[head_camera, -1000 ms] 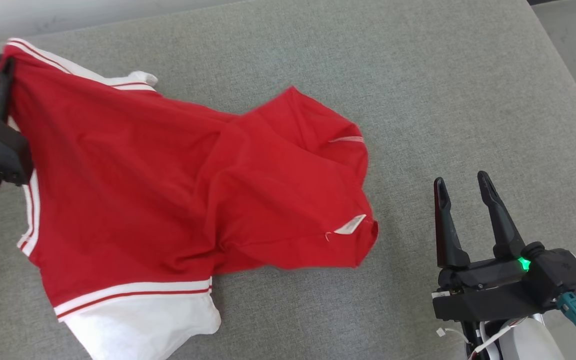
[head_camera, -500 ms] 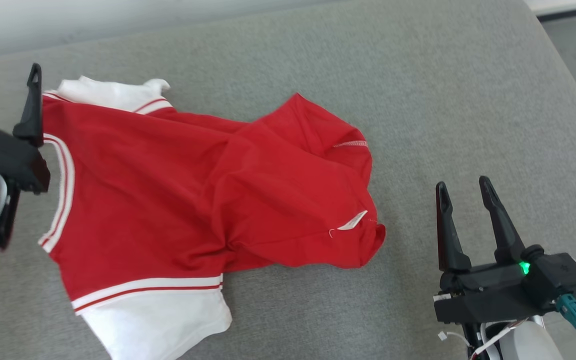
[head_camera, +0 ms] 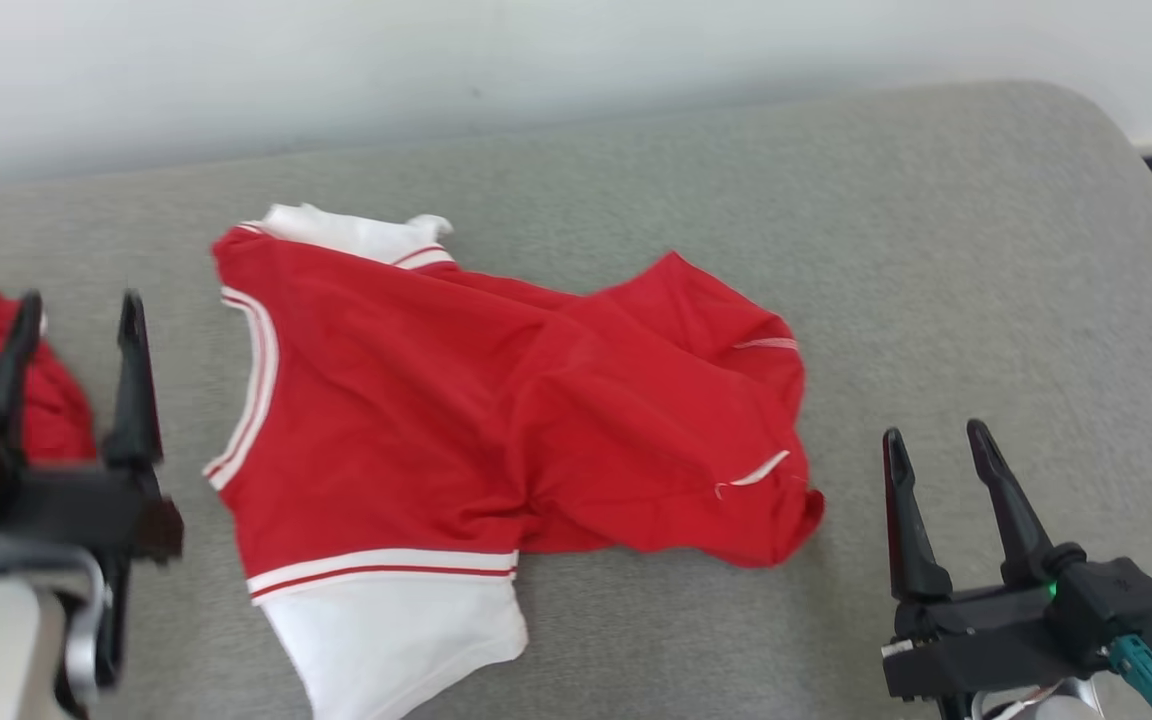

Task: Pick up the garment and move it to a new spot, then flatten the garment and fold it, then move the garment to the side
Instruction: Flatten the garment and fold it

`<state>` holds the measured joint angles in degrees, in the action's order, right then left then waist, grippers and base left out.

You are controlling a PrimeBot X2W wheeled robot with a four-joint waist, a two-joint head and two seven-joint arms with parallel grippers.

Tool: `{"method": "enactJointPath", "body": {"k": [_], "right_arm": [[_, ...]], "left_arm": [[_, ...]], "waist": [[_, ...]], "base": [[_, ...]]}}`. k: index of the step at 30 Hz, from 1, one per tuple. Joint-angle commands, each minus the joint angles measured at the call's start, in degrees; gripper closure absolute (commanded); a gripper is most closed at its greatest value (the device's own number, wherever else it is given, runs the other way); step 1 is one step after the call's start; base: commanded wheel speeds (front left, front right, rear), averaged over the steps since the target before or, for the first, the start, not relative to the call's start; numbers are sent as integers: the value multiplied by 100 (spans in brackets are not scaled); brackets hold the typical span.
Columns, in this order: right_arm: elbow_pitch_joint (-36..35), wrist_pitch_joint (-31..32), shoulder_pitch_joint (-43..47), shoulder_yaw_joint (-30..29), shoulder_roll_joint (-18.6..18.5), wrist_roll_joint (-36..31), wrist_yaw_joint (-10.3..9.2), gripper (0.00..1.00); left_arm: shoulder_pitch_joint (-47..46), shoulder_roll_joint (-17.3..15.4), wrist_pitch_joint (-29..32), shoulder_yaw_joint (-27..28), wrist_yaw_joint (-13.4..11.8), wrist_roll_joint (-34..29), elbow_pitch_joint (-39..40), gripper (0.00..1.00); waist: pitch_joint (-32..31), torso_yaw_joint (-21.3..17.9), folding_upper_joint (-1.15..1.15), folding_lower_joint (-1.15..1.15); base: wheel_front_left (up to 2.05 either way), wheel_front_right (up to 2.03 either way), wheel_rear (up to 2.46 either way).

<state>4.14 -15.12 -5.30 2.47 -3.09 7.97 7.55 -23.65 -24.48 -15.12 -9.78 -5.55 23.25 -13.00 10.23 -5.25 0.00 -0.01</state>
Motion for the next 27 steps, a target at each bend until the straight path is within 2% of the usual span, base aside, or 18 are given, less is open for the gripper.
{"method": "enactJointPath", "body": {"k": [1, 6, 13, 22, 27], "right_arm": [[4, -4, 74, -19, -35, -20, -13, 0], [41, -3, 233, -102, -53, -55, -13, 0], [174, -3, 369, -112, -106, -34, -13, 0], [408, -3, 482, -136, -119, 20, -13, 0], [591, -4, 533, -186, -105, 17, -13, 0]], "left_arm": [[234, 109, -3, 150, 19, -100, 152, 0], [932, 589, -3, 529, 198, -468, 584, 0], [1558, 1188, -3, 886, 433, -886, 800, 0], [2196, 1742, -4, 1085, 621, -1293, 1022, 0], [2407, 1905, -4, 1154, 738, -1477, 1006, 0]], "waist": [[-205, 237, 0, 1], [-302, 450, 0, 1], [-475, 594, 0, 1], [-556, 637, 0, 1], [-539, 678, 0, 1]], "base": [[0, 0, 0], [0, 0, 0], [0, 0, 0], [0, 0, 0], [0, 0, 0]]}}
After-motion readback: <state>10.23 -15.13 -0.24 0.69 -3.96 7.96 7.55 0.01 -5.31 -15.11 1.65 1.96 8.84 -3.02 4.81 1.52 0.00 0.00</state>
